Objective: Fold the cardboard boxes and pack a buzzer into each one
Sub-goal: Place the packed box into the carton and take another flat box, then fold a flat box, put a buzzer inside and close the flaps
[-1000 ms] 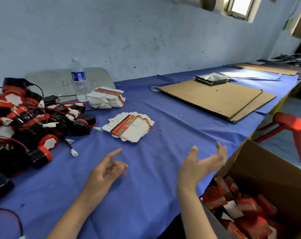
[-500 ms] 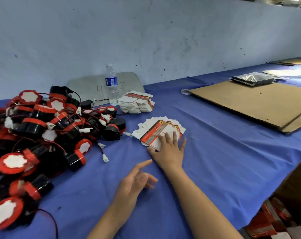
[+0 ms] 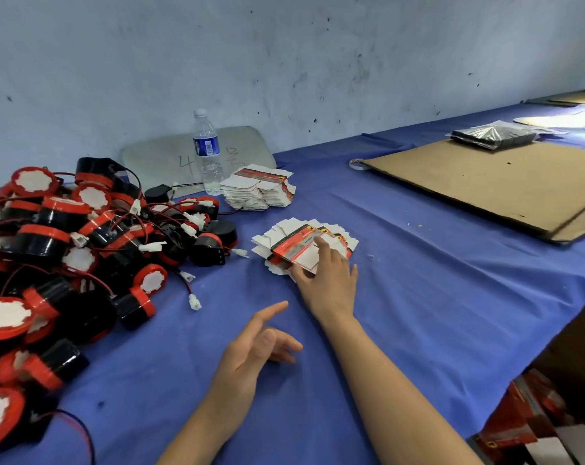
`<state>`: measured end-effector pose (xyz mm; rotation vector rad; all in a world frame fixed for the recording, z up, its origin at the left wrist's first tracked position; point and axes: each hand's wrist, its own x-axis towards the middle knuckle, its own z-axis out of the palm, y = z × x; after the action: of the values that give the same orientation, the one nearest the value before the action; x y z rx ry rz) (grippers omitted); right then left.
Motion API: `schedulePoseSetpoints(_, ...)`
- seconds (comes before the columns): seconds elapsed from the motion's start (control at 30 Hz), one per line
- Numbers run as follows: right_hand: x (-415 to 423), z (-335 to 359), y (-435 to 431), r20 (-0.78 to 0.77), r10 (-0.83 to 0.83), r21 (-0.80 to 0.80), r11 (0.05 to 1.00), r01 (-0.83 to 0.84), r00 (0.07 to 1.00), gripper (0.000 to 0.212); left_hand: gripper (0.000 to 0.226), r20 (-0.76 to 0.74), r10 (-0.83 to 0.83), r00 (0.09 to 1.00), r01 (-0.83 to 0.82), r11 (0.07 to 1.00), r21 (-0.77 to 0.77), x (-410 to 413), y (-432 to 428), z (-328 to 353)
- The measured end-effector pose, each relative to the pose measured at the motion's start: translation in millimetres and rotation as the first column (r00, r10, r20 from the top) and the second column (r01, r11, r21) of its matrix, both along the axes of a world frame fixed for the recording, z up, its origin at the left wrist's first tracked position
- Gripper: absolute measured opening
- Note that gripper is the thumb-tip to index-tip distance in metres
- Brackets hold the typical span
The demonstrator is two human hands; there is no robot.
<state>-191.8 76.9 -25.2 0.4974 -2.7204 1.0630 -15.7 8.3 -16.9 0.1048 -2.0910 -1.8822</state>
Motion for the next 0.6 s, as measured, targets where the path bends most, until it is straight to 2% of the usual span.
schedulePoseSetpoints(0.07, -0.3, -0.9, 0.7, -0.001, 0.012, 0.008, 1.0, -0.012, 1.0, 0.057, 0.07, 0.002, -0.001, 1.0, 0.001, 1.0, 0.004, 0.4, 0.3, 0.6)
schedulePoseSetpoints(0.17, -2.8, -0.7, 2.7, 0.007, 0.005, -0.074, 0.997, -0.004, 1.0, 0.047, 0.078, 0.007, -0.005, 1.0, 0.005, 1.0, -0.001, 0.3, 0.5, 1.7)
schedulePoseSetpoints(0.3, -4.2, -4.2, 1.9, 0.036, 0.045, 0.099, 0.994, -0.048, 0.998, 0.075, 0.07, 0.011, 0.007, 1.0, -0.007, 1.0, 0.003, 0.7, 1.2, 1.8)
schedulePoseSetpoints(0.43, -4.8, -6.8, -0.8, -0.051, 0.046, 0.153, 0.987, -0.037, 0.998, 0.063, 0.079, 0.006, 0.014, 1.0, -0.014, 1.0, 0.003, 0.4, 1.2, 1.7)
schedulePoseSetpoints(0.5, -4.9, -6.5, -1.6, -0.034, 0.033, 0.142, 0.989, -0.028, 0.999, 0.062, 0.083, 0.004, 0.012, 1.0, -0.012, 1.0, 0.001, 0.0, 1.4, 1.7)
schedulePoseSetpoints(0.6, -2.7, -4.1, -3.0, -0.023, 0.043, 0.111, 0.993, -0.041, 0.999, 0.062, 0.061, 0.009, 0.01, 1.0, -0.01, 1.0, 0.007, 0.1, 1.8, 0.8)
